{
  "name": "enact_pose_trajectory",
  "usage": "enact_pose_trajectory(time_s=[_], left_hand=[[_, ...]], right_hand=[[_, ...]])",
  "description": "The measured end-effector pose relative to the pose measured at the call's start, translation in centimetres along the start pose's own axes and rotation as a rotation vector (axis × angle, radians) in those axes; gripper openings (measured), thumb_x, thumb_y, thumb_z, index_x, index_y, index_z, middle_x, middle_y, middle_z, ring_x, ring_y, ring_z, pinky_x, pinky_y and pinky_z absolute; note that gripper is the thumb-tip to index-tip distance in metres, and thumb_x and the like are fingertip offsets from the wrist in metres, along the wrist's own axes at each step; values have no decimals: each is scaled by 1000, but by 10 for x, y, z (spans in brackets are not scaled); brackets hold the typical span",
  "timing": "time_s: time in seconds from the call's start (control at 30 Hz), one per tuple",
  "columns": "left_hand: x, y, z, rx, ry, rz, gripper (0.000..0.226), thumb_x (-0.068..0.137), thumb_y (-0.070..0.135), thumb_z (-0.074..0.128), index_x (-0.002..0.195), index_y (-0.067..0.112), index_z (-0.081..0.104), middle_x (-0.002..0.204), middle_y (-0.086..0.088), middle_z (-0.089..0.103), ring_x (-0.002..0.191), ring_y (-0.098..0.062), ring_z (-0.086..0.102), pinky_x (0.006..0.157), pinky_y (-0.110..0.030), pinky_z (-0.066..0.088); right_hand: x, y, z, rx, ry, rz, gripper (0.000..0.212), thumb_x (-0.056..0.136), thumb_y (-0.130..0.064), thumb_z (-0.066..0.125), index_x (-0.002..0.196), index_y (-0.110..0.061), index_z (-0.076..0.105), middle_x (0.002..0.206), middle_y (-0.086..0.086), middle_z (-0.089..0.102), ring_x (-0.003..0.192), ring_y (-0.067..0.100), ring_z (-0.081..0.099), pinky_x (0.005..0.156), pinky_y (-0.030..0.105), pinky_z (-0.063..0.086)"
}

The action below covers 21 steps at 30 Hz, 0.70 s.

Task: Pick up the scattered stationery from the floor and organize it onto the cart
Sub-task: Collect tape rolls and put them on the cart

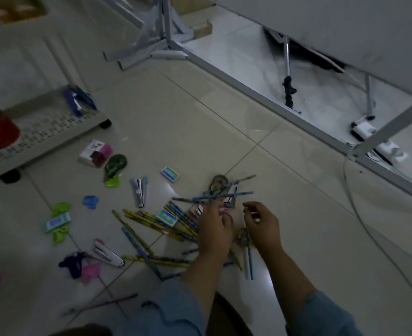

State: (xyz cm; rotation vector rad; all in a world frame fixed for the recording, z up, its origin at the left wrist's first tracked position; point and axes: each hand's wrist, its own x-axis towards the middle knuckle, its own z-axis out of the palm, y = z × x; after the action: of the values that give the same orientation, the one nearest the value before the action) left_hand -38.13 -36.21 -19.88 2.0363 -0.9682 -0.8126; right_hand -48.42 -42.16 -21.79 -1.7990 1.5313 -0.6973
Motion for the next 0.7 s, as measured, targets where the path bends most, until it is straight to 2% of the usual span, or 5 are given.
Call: enact_pose_trajectory(time_s=[0.17,0.3,0.5,0.6,0.7], left_hand=[[-12,-33,13,191,-66,87,34,95,12,44,129,15,49,126,-3,49,117,-18,46,96,-25,41],[-4,-36,15,357,-149,132,39,97,14,40,136,16,42,136,-4,44,125,-19,40,104,-28,36],[1,-41,27,710,-367,159,51,102,20,26,150,23,8,159,6,-3,147,-18,-8,118,-40,2],[2,-40,30,778,-368,140,43,102,22,27,145,19,27,159,2,-10,146,-19,-12,118,-43,-1],[4,-40,29,775,-380,137,40,101,21,31,141,17,36,159,0,-4,147,-18,-7,118,-41,1]], right_hand=[[-23,39,-1,-96,-61,21,17,86,-3,58,101,-5,68,98,14,66,77,15,56,70,19,41],[-30,52,3,-161,-41,-73,17,77,-11,57,87,-5,70,83,13,66,78,31,61,73,26,39],[-34,74,10,-361,-193,-141,38,65,-10,73,103,-15,67,102,7,64,93,30,59,86,15,28],[-34,69,10,-393,-212,-207,40,65,-23,57,103,-18,66,102,6,65,91,32,60,75,34,48],[-36,63,10,-452,-214,-238,46,60,-30,51,103,-22,64,102,1,66,88,29,62,63,36,51]])
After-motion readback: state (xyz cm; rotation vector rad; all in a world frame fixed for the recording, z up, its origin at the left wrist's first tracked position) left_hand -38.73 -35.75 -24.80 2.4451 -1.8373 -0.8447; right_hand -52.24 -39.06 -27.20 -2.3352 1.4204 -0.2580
